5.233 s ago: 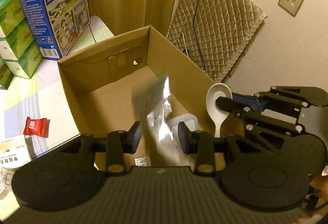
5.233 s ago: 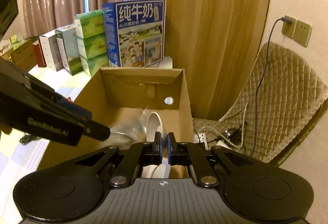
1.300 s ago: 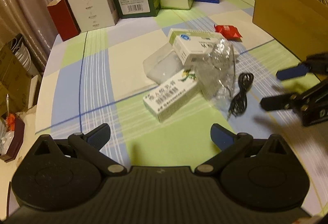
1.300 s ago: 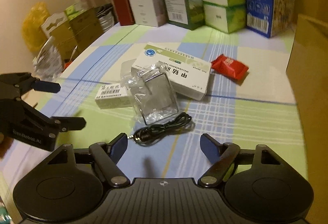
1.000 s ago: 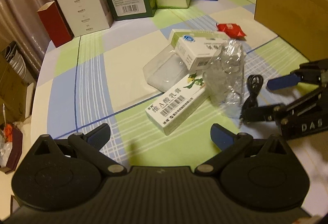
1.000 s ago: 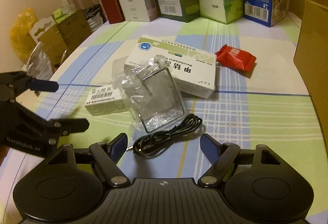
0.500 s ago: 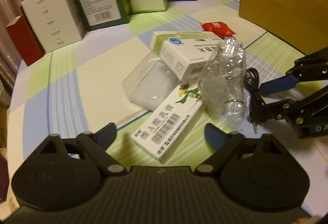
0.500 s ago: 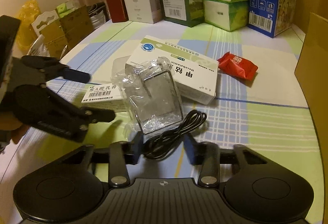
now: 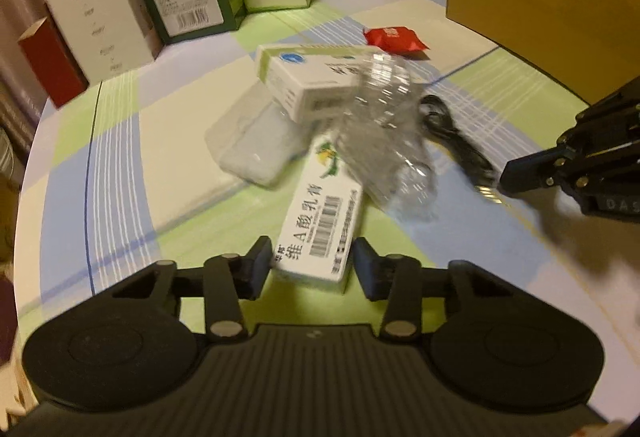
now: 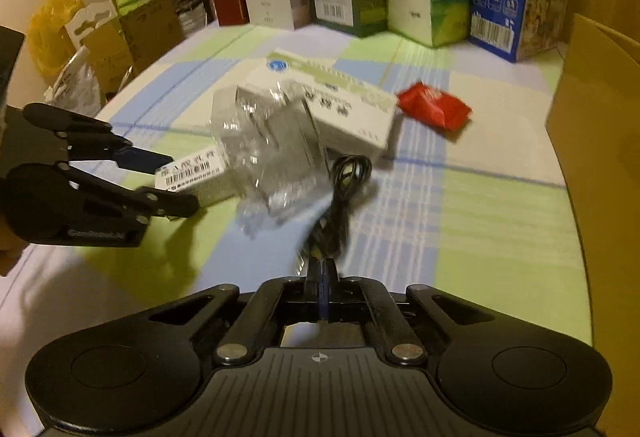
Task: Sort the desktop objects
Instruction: 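Grasp the black cable with the right tool while the left tool grasps the white-green ointment box, then lift the cable and ointment box and carry both toward the cardboard box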
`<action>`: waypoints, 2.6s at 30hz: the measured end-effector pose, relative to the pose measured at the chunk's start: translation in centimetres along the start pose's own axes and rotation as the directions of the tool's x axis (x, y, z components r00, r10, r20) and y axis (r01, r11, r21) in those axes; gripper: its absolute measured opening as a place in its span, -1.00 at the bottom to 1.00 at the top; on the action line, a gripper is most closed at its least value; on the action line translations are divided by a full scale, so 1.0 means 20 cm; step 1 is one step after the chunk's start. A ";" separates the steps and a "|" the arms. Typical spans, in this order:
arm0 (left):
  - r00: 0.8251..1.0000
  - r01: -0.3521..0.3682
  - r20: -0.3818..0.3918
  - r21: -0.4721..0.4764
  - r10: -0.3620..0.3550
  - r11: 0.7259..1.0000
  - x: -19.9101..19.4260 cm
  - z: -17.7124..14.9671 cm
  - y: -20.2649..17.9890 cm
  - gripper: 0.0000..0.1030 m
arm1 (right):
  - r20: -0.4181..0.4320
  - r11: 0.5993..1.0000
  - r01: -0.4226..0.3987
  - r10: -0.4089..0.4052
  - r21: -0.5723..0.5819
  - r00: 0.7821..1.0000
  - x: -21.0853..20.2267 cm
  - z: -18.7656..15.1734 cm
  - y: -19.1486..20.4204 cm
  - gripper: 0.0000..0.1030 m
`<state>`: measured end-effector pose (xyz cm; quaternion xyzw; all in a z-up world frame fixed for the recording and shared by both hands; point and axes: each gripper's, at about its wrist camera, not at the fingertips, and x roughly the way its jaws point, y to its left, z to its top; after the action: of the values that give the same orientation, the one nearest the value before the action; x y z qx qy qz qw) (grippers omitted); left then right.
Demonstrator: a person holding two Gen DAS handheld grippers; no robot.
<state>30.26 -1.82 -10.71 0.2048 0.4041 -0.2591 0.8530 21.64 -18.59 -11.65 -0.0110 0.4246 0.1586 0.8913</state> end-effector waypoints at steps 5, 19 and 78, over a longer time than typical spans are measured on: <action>0.999 -0.032 -0.007 -0.041 0.032 0.999 -0.09 -0.10 -0.13 -0.34 | -0.027 1.000 0.006 -0.007 -0.019 1.000 -0.09 -0.11 -0.03 -1.00; 0.997 -0.066 0.027 -0.107 0.070 0.992 -0.07 -0.08 -0.05 0.08 | 0.069 0.999 -0.019 0.016 0.047 0.997 0.00 0.06 -0.02 0.03; 0.990 -0.109 0.049 -0.335 0.133 0.936 -0.47 -0.45 -0.63 0.19 | 0.137 0.993 0.114 -0.109 -0.029 0.984 -0.43 -0.58 0.05 -0.52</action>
<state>12.23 -4.09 -10.43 0.0737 0.3979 -0.1415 0.9035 7.51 -21.68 -12.52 -0.0403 0.3587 0.1165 0.9253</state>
